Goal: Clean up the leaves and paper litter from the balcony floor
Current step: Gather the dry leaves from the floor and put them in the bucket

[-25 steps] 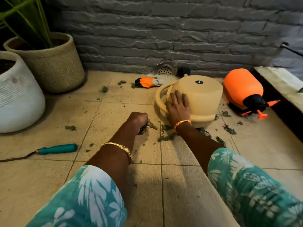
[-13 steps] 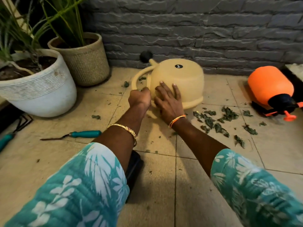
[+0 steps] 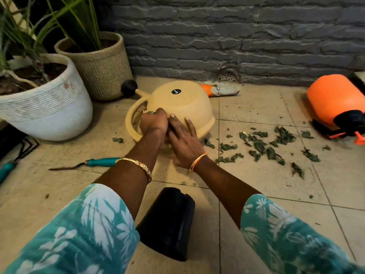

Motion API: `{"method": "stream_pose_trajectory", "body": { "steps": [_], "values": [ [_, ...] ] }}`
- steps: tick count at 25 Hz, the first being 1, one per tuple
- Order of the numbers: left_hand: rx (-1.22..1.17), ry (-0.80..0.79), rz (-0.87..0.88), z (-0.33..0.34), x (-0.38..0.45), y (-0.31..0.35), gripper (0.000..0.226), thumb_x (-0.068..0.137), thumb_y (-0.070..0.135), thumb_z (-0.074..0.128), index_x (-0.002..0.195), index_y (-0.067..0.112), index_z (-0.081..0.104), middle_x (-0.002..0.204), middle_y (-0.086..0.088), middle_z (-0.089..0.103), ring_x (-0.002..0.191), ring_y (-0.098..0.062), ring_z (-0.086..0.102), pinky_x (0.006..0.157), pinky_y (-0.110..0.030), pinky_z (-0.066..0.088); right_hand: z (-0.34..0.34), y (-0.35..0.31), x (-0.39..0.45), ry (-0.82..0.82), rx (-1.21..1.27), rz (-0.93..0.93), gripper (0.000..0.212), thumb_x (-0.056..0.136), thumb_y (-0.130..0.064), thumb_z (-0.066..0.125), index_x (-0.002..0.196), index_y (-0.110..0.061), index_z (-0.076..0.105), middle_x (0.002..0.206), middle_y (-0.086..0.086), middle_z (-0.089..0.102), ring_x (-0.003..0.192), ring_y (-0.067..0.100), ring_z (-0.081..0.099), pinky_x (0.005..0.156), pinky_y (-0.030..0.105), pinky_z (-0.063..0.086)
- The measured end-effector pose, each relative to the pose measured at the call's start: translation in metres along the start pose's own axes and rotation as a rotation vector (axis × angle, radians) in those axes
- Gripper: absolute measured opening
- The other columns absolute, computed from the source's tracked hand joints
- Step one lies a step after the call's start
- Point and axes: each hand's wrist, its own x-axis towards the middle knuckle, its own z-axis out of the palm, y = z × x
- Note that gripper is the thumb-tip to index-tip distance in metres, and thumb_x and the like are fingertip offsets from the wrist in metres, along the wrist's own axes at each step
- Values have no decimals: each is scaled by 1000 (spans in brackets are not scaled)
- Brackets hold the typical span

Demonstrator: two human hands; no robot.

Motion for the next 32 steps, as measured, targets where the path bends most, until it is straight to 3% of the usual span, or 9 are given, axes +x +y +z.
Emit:
{"method": "stream_pose_trajectory", "body": {
  "steps": [3,6,9,13,19,22,25,29,32],
  "values": [
    [-15,-5,33,14,-2,20,38,89,30,58,116,5,64,114,-12,68,104,-31,63,82,-29,48,-35,32,-25,-1,151,105,45,62,-23,57,104,-9,51,134,22,46,128,36,39,107,51,29],
    [-77,-168,-12,26,-17,53,31,88,30,59,102,4,68,99,-13,70,89,-31,67,73,-34,56,-80,71,-44,-77,177,236,30,64,-11,64,93,-3,58,127,26,50,111,42,52,86,47,48],
    [-47,-500,-198,24,-47,76,25,90,20,49,66,13,54,60,-3,53,46,-17,47,37,-14,33,-124,98,-36,-260,130,381,24,65,1,67,88,-1,62,122,25,52,105,41,54,79,44,53],
    [84,-755,-328,20,-97,90,32,90,16,44,57,15,44,42,1,39,39,-13,32,40,-15,22,-180,133,-19,-417,128,572,14,73,-1,59,85,-6,65,107,16,55,102,33,52,78,39,51],
    [127,-895,-499,60,-173,81,22,94,19,46,75,11,53,75,-10,64,46,-13,44,38,-13,32,-238,194,-49,-653,212,957,23,84,-8,55,102,-4,68,112,15,63,107,33,58,88,31,46],
    [150,-952,-516,97,-189,69,22,97,22,46,87,7,60,73,-7,61,48,-13,45,37,-11,34,-216,218,-112,-660,261,1137,28,82,-6,55,107,-4,66,116,15,63,111,31,57,94,33,46],
    [220,-946,-534,129,-183,41,30,98,28,46,76,10,56,62,-3,52,48,-12,44,41,-16,35,-169,226,-170,-739,316,1196,43,80,-12,63,123,-9,57,133,15,50,120,32,48,101,34,40],
    [350,-927,-614,163,-161,4,32,95,26,46,66,14,51,59,-1,49,48,-12,43,48,-20,35,-111,214,-219,-842,282,1036,67,81,-15,60,143,-14,35,149,16,27,135,37,28,111,42,29],
    [399,-984,-617,182,-153,-3,30,92,23,47,63,15,49,60,-1,49,52,-12,46,53,-23,42,-91,184,-235,-673,196,953,53,91,-7,49,143,-9,36,149,16,30,136,34,28,109,43,31]
  ]
}}
